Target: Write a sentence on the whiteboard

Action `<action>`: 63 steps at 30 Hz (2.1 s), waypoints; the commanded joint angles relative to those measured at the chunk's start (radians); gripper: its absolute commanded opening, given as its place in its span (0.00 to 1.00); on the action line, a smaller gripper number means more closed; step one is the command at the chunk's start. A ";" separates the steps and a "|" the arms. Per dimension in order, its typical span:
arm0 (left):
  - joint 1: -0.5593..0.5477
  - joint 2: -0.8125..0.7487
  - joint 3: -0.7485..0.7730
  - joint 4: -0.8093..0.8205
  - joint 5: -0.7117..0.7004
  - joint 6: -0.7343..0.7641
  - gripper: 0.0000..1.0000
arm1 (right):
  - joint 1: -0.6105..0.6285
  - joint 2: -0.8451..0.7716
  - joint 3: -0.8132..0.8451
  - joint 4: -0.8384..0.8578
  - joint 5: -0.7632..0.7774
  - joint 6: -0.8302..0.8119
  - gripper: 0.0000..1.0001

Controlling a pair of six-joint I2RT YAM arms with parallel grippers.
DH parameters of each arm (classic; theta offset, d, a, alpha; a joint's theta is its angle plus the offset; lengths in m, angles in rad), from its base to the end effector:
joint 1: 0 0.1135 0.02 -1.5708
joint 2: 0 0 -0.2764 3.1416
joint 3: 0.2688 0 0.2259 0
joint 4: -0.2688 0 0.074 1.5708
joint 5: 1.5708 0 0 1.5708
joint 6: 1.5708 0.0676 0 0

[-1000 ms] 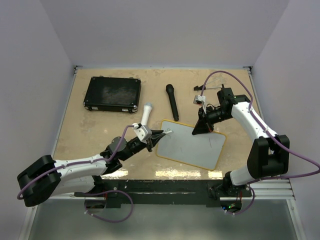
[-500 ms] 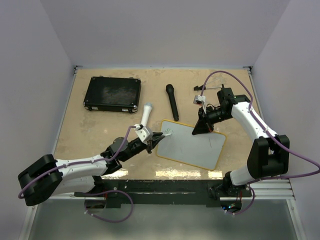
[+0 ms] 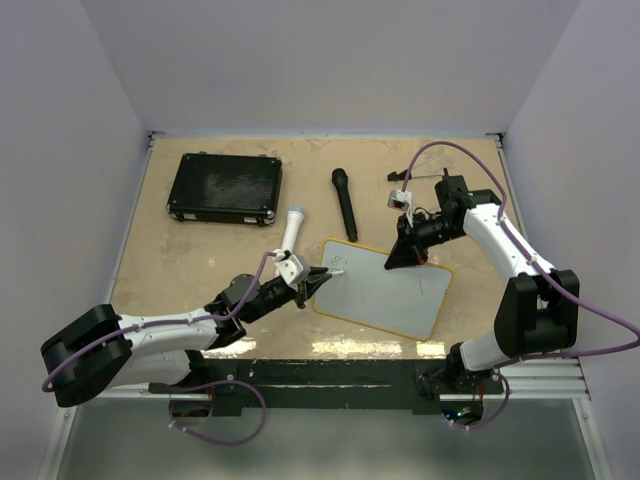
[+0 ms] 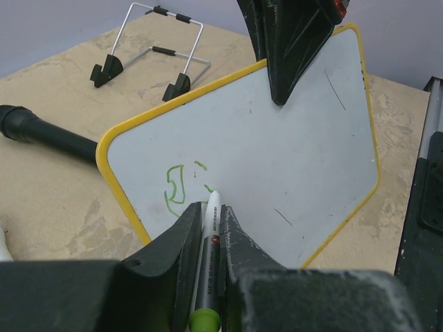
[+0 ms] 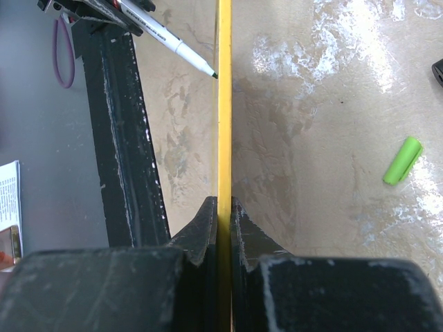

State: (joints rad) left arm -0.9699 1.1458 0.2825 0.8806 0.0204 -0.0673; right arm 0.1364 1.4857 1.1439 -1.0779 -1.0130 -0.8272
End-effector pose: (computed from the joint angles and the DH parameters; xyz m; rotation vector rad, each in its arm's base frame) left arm 0.1316 -0.1944 0.2412 0.7192 1.4455 -0.8285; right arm 0.2283 0.0892 0.2639 -1.2034 2.0837 1.1933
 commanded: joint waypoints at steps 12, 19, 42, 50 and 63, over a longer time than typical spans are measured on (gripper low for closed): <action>0.003 -0.011 -0.003 0.005 -0.014 -0.006 0.00 | 0.005 -0.013 0.020 0.036 -0.027 -0.072 0.00; 0.003 -0.035 -0.023 -0.031 -0.013 -0.014 0.00 | 0.005 -0.015 0.020 0.035 -0.027 -0.070 0.00; 0.003 0.018 0.033 -0.003 0.016 -0.012 0.00 | 0.005 -0.018 0.019 0.036 -0.027 -0.072 0.00; 0.003 0.009 0.084 0.023 0.035 -0.011 0.00 | 0.003 -0.021 0.017 0.035 -0.025 -0.072 0.00; 0.003 0.015 0.107 0.023 0.049 -0.014 0.00 | 0.003 -0.019 0.017 0.036 -0.027 -0.073 0.00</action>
State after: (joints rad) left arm -0.9699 1.1412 0.3405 0.8509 0.0559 -0.0856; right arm 0.1375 1.4857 1.1439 -1.0782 -1.0134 -0.8284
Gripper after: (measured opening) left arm 0.165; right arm 0.047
